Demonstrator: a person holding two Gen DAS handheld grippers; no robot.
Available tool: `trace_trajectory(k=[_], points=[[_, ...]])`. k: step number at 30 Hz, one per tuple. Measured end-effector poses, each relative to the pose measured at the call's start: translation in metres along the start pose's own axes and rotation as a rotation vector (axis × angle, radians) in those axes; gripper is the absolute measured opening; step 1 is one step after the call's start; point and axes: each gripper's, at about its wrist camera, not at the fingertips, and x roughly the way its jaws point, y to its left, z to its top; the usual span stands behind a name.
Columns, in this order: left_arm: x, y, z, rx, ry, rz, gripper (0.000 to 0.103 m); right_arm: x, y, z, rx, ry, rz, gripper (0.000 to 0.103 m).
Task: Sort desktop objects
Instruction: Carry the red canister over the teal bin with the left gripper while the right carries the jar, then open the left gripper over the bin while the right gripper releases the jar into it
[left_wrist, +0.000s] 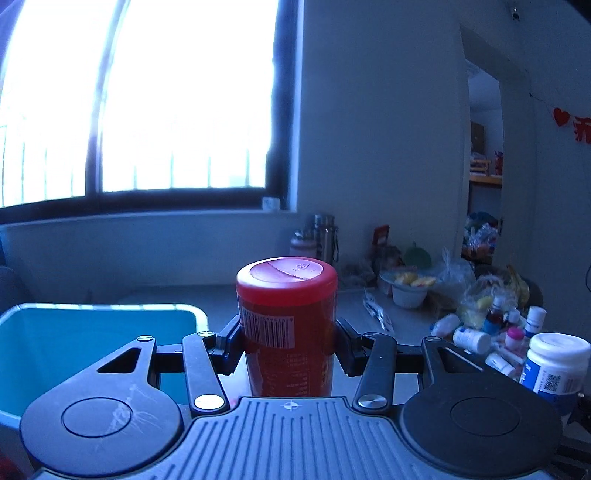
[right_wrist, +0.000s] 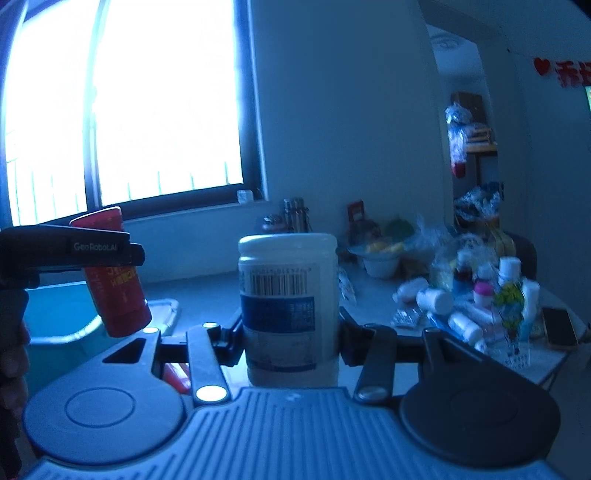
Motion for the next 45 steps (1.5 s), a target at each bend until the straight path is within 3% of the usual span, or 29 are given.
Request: trace_trajectory(k=[14, 23, 35, 37, 45], points=[[-0.035, 0.066, 0.036, -0.029, -0.048, 0.166, 0.050, 0.023, 0.046, 0.041, -0.043, -0.076, 0.134, 0.048], [-0.053, 0.119, 0.053, -0.053, -0.042, 0.275, 0.050, 0.035, 0.088, 0.042, -0.068, -0.080, 0.249, 0.048], [-0.053, 0.190, 0.048, -0.082, 0.037, 0.415, 0.050, 0.076, 0.138, 0.038, -0.098, -0.043, 0.387, 0.048], [-0.050, 0.200, 0.046, -0.090, 0.054, 0.431, 0.050, 0.056, 0.166, 0.040, -0.106, -0.040, 0.406, 0.048], [-0.028, 0.229, 0.027, -0.100, 0.131, 0.473, 0.050, 0.083, 0.183, 0.033, -0.128, 0.010, 0.439, 0.048]])
